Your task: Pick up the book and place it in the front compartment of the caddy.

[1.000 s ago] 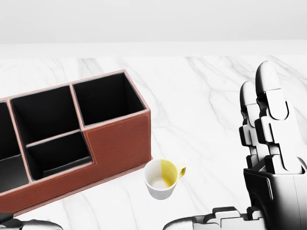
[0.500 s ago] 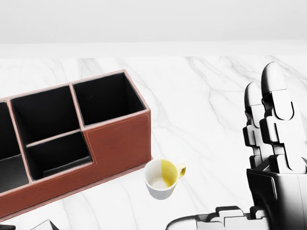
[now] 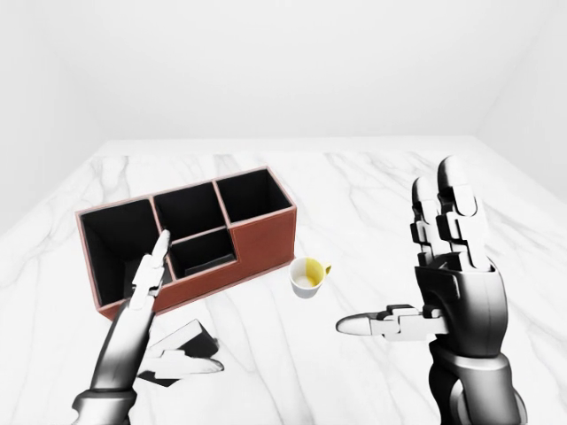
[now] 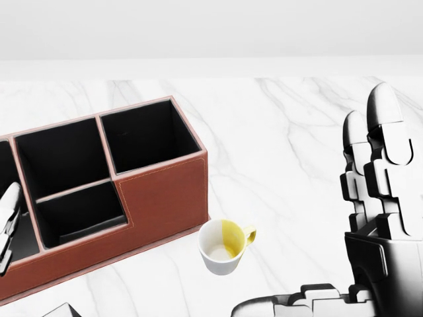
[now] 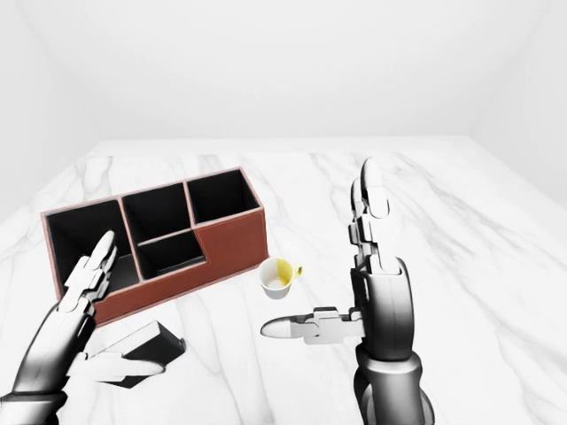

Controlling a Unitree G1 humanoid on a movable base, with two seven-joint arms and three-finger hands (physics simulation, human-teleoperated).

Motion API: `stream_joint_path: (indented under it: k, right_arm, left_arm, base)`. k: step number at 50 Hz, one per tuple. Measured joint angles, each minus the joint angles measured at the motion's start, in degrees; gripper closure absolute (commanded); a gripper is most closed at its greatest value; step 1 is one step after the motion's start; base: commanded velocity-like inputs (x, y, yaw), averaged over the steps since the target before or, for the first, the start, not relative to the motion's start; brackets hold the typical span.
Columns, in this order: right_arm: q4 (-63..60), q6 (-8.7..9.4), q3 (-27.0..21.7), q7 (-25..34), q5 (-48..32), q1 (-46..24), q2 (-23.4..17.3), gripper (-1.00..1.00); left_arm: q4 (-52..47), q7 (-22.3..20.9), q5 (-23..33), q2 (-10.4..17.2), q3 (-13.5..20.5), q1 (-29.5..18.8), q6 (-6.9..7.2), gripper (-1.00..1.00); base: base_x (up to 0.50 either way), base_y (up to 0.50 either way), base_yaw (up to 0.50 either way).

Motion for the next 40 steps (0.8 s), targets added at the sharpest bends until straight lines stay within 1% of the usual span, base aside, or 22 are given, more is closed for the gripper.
stream_joint_path:
  k: [5, 11, 25, 30, 40]
  right_arm:
    - [0.0, 0.00, -0.1, 0.0, -0.1, 0.0, 0.0, -1.00]
    - [-0.1, 0.00, -0.2, 0.1, -0.2, -0.1, 0.1, -1.00]
    - [0.4, 0.00, -0.2, 0.1, -0.2, -0.1, 0.1, -0.99]
    - [0.6, 0.00, -0.2, 0.0, -0.3, -0.1, 0.2, -1.00]
    - [0.9, 0.00, -0.2, -0.1, -0.2, -0.1, 0.2, -0.99]
  left_arm:
    - [1.9, -1.3, 2.9, -0.9, 1.4, 0.6, 0.00, -1.00]
    - [3.5, -1.8, 5.3, -1.5, 2.8, 0.4, 0.00, -1.00]
    - [6.0, -2.3, 7.7, -1.8, 5.3, 0.0, 0.00, -1.00]
    - [7.1, -1.6, 9.0, -1.8, 6.2, -0.3, 0.00, -1.00]
    - [10.4, 1.6, 13.0, -1.4, 7.6, -0.3, 0.00, -1.00]
  base:
    - [0.00, 0.00, 0.00]
    - [0.00, 0.00, 0.00]
    - [0.00, 0.00, 0.00]
    - [0.00, 0.00, 0.00]
    - [0.00, 0.00, 0.00]
